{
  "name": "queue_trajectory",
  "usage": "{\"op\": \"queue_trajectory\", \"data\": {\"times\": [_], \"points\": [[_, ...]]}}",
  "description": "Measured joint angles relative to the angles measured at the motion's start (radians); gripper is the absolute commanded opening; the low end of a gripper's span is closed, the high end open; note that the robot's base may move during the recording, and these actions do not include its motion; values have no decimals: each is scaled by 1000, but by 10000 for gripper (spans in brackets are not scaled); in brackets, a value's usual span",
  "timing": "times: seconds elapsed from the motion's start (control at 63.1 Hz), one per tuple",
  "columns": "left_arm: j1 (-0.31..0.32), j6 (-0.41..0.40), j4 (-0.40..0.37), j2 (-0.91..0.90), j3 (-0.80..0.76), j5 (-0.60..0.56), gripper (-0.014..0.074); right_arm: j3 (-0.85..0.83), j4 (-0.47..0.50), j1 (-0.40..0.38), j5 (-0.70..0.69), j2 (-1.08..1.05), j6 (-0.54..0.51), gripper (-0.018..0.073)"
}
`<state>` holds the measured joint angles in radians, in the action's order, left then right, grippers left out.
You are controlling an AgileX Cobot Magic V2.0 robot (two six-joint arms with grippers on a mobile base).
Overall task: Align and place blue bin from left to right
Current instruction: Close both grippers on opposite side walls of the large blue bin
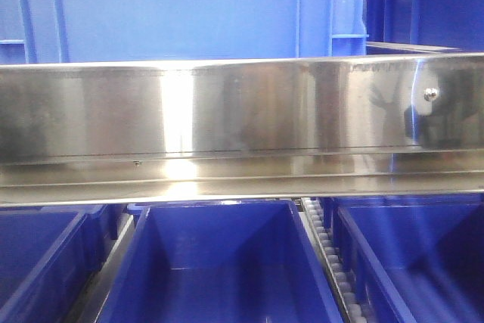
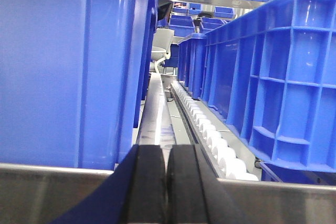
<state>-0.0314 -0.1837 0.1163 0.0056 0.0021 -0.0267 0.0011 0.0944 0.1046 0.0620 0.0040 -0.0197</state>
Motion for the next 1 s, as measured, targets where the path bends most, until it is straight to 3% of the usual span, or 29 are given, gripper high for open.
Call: {"op": "queue_trajectory", "data": {"times": [0.998], "points": [[0, 0, -13, 0, 0, -14, 4, 0, 0, 0, -34, 0, 0, -80]]}}
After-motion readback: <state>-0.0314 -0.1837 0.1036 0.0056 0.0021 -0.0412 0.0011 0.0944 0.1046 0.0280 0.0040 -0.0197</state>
